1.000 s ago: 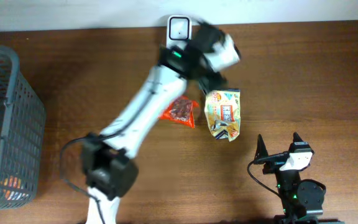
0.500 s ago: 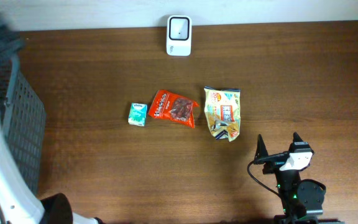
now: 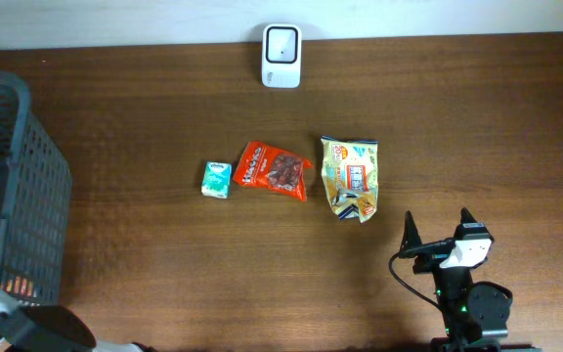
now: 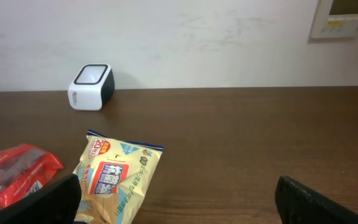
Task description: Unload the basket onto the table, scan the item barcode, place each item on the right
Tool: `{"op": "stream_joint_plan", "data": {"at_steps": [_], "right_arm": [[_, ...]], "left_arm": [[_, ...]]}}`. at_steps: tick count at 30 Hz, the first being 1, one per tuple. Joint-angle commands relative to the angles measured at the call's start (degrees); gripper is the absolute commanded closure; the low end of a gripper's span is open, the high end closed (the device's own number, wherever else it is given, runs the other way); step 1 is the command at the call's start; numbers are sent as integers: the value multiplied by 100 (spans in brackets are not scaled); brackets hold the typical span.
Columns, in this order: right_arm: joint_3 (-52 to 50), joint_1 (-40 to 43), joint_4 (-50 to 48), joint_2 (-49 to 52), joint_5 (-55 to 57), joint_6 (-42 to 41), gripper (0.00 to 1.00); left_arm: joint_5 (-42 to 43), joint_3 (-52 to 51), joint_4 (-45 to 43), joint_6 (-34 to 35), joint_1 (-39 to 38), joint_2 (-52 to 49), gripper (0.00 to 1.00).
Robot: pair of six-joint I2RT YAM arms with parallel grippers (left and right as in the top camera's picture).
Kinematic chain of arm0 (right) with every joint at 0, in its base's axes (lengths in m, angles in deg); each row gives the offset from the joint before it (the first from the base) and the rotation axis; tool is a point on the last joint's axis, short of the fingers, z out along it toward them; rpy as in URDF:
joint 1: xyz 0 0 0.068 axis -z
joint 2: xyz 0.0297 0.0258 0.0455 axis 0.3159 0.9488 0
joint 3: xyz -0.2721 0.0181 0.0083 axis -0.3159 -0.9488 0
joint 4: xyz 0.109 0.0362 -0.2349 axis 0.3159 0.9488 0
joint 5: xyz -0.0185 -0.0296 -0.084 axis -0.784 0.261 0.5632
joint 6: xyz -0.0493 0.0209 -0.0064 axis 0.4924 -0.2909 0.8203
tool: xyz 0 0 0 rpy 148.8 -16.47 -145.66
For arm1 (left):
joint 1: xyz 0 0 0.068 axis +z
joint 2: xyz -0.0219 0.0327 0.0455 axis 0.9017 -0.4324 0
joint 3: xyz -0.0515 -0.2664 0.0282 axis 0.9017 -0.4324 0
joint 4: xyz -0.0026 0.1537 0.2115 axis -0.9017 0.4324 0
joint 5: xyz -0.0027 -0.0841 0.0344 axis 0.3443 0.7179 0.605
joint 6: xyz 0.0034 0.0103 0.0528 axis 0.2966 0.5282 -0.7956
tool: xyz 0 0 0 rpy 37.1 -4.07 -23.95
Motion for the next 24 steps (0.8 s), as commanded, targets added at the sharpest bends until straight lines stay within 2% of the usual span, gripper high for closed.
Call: {"op": "stream_joint_plan", "data": {"at_steps": [1, 5, 9, 18, 21, 24], "right_arm": [[-42, 37, 17, -42, 50, 26, 1], [-42, 37, 17, -42, 50, 26, 1], [-42, 37, 17, -42, 50, 26, 1], [-42, 35, 17, -42, 50, 26, 1], [-42, 37, 17, -42, 50, 26, 1], [-42, 37, 17, -42, 50, 26, 1]], "left_arm": [[190, -1104, -289, -289, 111, 4, 1], [190, -2271, -868, -291, 118, 4, 1], [190, -2997, -1460, -387, 173, 2, 1], [188, -3781, -2400, -1274, 376, 2, 0], [188, -3899, -2485, -1305, 520, 2, 2], [286, -3908, -2487, -1327, 691, 4, 7]]}}
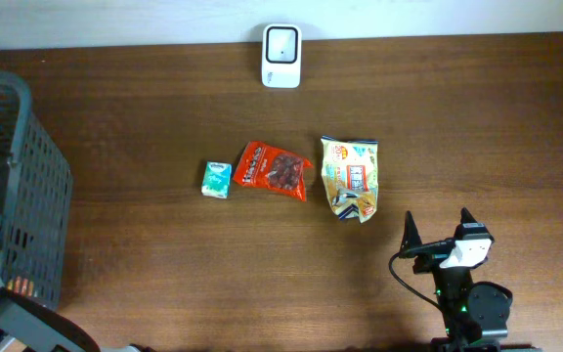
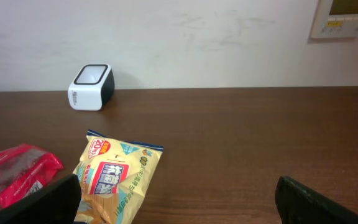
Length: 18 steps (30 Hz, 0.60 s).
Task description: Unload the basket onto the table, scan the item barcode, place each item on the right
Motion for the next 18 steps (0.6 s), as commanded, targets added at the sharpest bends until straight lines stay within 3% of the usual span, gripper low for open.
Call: {"op": "stream_joint_plan", "data": {"at_steps": [1, 6, 18], "right_arm": [[-42, 37, 17, -42, 50, 22, 1], [-42, 37, 17, -42, 50, 22, 1], [-42, 37, 17, -42, 50, 22, 1]], "left_arm": [[61, -341, -103, -142, 293, -267, 7], [946, -94, -205, -376, 616, -267, 7], [734, -50, 55, -863, 793, -293, 7]]}}
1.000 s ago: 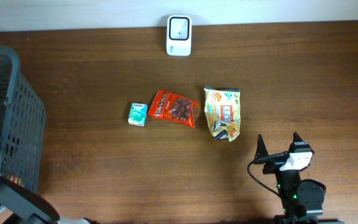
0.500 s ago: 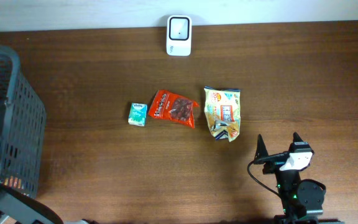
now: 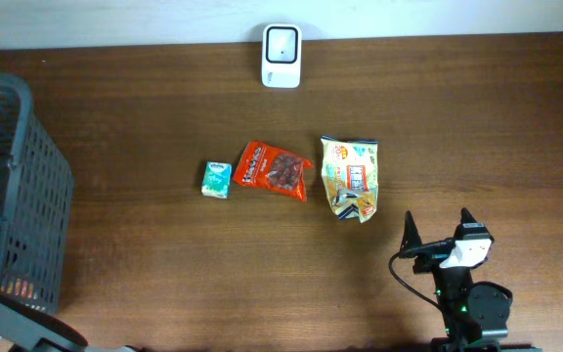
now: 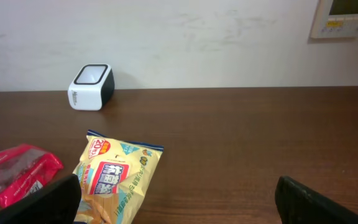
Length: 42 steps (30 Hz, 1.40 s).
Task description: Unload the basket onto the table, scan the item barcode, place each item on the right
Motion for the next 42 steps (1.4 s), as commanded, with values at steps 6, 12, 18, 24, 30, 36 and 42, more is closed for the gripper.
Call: {"op": "stream_joint_plan", "data": {"at_steps": [6, 12, 18, 24, 30, 36, 42], "right_arm": [[-42, 37, 17, -42, 50, 22, 1], [-42, 37, 17, -42, 50, 22, 1], [-42, 37, 17, -42, 50, 22, 1], [-42, 37, 17, -42, 50, 22, 1], [-42, 37, 17, -42, 50, 22, 1], [-42, 37, 17, -42, 50, 22, 1], [-42, 37, 17, -42, 50, 22, 1]], "left_arm": [[-236, -306, -96, -262, 83, -138, 9], [-238, -326, -133, -691, 83, -505, 24], [-234, -326, -304, -686, 83, -866, 20], [-232, -323, -433, -684, 83, -866, 85], [-229, 122, -151, -682, 81, -861, 100], [481, 2232, 846, -682, 76, -741, 100], [3235, 5088, 1217, -678, 74, -566, 100]]}}
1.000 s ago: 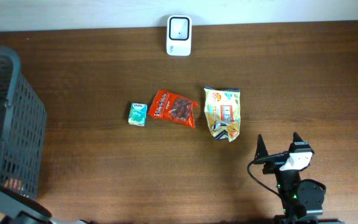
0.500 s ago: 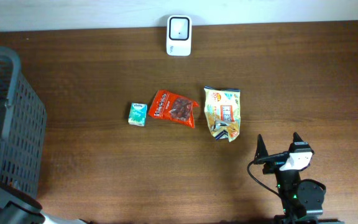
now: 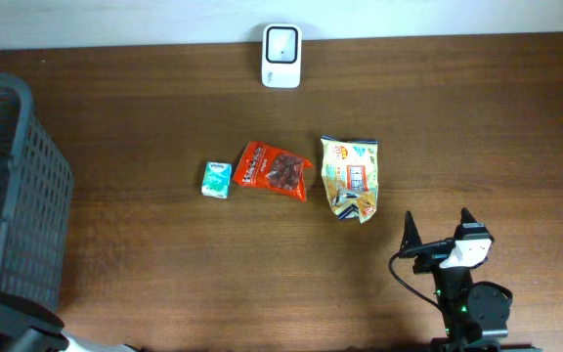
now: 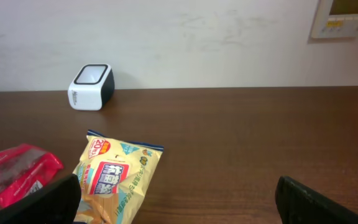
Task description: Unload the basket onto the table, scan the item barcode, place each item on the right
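Observation:
The white barcode scanner point(image 3: 281, 42) stands at the table's far edge, also seen as a scanner point(image 4: 91, 86) at the left in the right wrist view. Three items lie mid-table: a small teal box point(image 3: 217, 180), a red snack pouch point(image 3: 276, 169) and a yellow snack bag point(image 3: 351, 176). My right gripper point(image 3: 436, 220) rests near the front right, open and holding nothing, with the yellow bag point(image 4: 117, 175) just ahead of its left finger point(image 4: 45, 200). Of the left arm, only a dark link point(image 3: 13, 323) shows at the bottom left corner; its gripper is out of view.
A dark mesh basket point(image 3: 18, 186) fills the left side of the table. A white wall runs behind the scanner, and a wall panel point(image 4: 347, 17) shows at the upper right of the wrist view.
The left arm's dark link has dropped lower in the bottom left corner of the overhead view. The right gripper and all three items are where they were.
The left arm showed a white part and a dark link beside the basket at the bottom left. At each later moment less of it showed, lower in the corner. The right gripper stayed open and still, and the items and scanner did not move.

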Tool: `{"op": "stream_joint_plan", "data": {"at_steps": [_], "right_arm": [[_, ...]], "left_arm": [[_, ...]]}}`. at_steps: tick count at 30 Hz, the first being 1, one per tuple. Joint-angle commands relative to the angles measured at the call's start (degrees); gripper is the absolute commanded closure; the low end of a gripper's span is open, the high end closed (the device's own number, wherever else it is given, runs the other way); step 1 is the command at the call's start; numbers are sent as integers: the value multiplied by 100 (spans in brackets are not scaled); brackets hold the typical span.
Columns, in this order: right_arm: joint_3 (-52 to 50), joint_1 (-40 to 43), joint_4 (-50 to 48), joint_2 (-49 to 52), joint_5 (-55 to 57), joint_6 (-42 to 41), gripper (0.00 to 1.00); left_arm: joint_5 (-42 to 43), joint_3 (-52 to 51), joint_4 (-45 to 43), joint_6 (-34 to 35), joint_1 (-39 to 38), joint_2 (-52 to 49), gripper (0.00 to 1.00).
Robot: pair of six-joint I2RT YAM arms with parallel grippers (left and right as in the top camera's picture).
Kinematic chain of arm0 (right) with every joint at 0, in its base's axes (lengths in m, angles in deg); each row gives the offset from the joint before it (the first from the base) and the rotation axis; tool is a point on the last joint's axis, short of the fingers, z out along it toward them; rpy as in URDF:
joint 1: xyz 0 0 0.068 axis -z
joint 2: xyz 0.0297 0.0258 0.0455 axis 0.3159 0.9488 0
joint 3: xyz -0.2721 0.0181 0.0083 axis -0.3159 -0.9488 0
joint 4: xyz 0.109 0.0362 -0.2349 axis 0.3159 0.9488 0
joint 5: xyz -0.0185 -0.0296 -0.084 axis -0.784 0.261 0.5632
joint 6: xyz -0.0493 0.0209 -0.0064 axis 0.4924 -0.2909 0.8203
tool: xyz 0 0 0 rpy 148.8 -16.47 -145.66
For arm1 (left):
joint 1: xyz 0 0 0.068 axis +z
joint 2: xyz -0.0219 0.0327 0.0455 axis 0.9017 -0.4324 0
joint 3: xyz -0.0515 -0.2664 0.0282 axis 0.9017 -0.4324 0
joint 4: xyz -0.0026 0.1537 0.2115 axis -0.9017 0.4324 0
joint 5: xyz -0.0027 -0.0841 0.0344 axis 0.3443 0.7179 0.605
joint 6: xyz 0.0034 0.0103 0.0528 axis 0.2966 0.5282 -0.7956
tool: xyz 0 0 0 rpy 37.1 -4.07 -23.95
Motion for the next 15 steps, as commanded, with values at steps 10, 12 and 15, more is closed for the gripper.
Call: {"op": "stream_joint_plan", "data": {"at_steps": [10, 12, 15], "right_arm": [[-42, 37, 17, -42, 50, 24, 1], [-42, 35, 17, -42, 50, 24, 1], [-42, 37, 17, -42, 50, 24, 1]], "left_arm": [[2924, 2332, 654, 240, -2208, 446, 100], [2146, 2240, 914, 227, -2935, 420, 100], [822, 1912, 1204, 227, -4100, 385, 100]]}}
